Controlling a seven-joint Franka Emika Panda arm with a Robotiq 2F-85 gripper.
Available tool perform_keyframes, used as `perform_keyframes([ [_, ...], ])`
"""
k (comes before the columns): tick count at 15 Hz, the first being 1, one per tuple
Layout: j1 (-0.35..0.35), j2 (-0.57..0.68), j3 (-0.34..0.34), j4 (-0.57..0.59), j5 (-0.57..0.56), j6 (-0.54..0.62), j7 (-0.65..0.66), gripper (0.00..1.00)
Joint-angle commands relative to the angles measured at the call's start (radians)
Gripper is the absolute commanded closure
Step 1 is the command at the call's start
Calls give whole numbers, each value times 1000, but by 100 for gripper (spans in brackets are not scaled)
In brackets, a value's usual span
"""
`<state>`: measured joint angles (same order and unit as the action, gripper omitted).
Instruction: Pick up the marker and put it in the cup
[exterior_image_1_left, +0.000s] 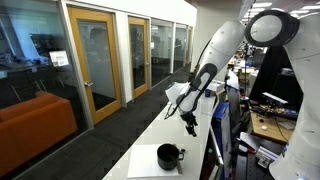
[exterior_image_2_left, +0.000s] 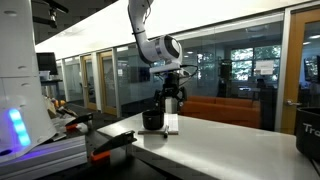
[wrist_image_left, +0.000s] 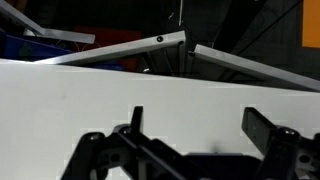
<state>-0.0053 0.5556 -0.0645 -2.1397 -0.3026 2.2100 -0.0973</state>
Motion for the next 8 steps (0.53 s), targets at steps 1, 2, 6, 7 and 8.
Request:
perform_keyframes([
  [1,-21,38,17,31,5,29,-63,0],
  [2,-18,42,15,19,2,73,-51,0],
  [6,-5,95,11,-21,9,282,8,0],
  [7,-1,112,9,-32,8,325,14,0],
  [8,3,129,7,-44,8,363,17,0],
])
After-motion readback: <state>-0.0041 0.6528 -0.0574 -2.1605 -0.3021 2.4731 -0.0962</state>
